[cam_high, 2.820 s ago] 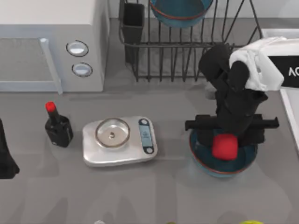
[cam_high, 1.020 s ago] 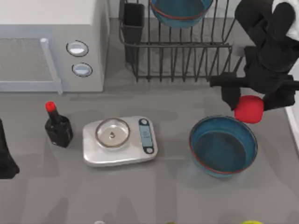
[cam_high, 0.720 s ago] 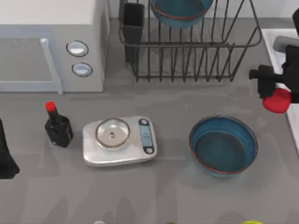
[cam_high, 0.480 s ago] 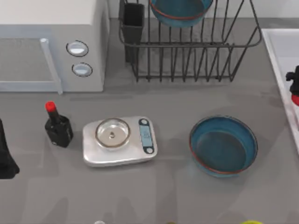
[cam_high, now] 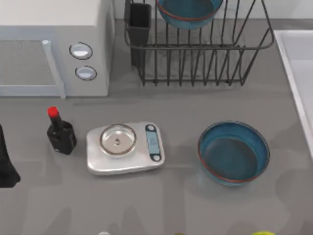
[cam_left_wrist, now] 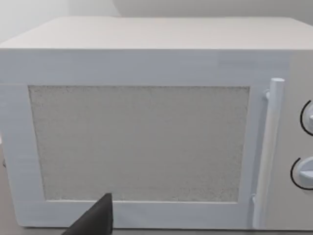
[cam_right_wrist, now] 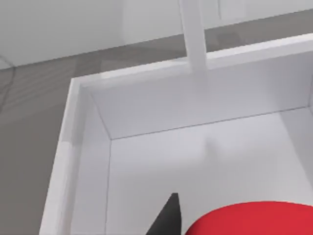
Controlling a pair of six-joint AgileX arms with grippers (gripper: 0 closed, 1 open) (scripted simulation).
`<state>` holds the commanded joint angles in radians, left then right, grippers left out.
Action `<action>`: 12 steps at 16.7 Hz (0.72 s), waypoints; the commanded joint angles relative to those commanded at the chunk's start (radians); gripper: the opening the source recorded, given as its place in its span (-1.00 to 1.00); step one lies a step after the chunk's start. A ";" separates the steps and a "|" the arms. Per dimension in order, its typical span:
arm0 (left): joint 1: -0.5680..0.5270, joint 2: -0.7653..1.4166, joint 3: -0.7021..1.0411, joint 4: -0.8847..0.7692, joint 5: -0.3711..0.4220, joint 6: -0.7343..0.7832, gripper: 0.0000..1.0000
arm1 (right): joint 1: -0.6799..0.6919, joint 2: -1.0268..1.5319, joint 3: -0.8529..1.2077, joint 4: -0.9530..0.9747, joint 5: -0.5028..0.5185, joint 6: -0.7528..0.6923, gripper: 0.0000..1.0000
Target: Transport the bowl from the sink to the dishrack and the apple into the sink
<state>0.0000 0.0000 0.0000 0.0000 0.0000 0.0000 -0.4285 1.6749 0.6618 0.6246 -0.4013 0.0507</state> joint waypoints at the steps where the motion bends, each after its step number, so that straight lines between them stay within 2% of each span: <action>1: 0.000 0.000 0.000 0.000 0.000 0.000 1.00 | -0.025 -0.035 -0.023 0.072 -0.022 -0.009 -1.00; 5: 0.000 0.000 0.000 0.000 0.000 0.000 1.00 | -0.088 -0.155 -0.065 0.254 -0.087 -0.030 -1.00; 12: 0.000 0.000 0.000 0.000 0.000 0.000 1.00 | -0.093 -0.179 -0.062 0.279 -0.099 -0.030 -1.00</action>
<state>0.0000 0.0000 0.0000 0.0000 0.0000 0.0000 -0.5217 1.4962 0.5995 0.9038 -0.5001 0.0205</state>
